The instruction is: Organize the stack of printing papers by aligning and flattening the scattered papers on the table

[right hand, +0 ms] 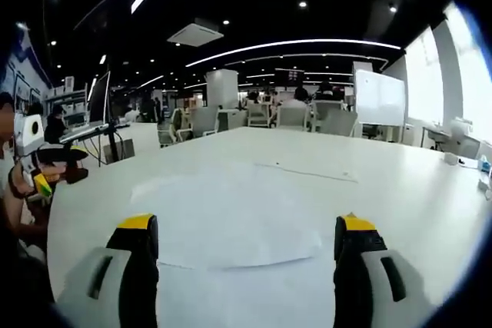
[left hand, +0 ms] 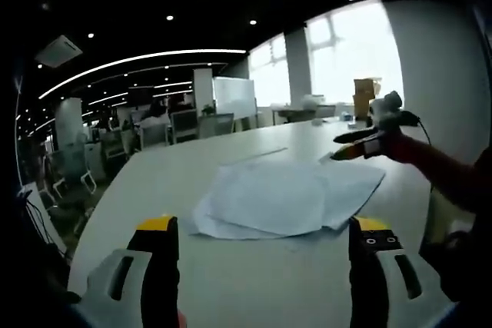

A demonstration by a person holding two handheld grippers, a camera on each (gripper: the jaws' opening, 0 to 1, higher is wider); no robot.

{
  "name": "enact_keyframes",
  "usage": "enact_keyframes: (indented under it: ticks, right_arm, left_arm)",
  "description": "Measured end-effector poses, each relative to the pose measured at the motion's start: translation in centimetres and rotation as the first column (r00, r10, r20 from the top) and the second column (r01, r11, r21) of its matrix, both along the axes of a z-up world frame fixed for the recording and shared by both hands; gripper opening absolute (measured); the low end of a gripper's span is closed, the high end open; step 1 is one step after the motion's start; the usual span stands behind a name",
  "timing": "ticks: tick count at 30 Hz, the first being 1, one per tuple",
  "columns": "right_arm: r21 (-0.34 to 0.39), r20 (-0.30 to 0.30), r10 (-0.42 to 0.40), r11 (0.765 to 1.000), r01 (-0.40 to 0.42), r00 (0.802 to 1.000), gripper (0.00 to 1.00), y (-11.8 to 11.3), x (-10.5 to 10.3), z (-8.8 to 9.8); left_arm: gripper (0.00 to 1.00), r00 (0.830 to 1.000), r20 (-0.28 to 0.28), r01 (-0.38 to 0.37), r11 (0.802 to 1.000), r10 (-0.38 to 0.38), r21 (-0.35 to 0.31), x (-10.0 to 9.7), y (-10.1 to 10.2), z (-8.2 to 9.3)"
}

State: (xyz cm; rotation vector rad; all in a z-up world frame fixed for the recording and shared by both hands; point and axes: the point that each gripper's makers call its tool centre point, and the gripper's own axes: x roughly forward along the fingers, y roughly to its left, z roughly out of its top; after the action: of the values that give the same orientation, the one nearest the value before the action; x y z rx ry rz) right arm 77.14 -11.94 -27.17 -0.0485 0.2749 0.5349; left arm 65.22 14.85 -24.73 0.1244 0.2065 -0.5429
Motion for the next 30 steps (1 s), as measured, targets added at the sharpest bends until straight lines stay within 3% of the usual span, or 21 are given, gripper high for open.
enact_keyframes:
  ticks: [6, 30]
  right_arm:
    - [-0.002, 0.017, -0.001, 1.0, 0.001, 1.0, 0.9, 0.6, 0.9, 0.6]
    - [-0.042, -0.001, -0.024, 0.999, 0.024, 1.0, 0.9, 1.6, 2.5, -1.6]
  left_arm:
    - [0.94, 1.0, -0.003, 0.001, 1.0, -0.001, -0.007, 0.1, -0.1, -0.1]
    - [0.94, 1.0, -0.005, -0.011, 1.0, 0.011, -0.014, 0.6, 0.6, -0.2]
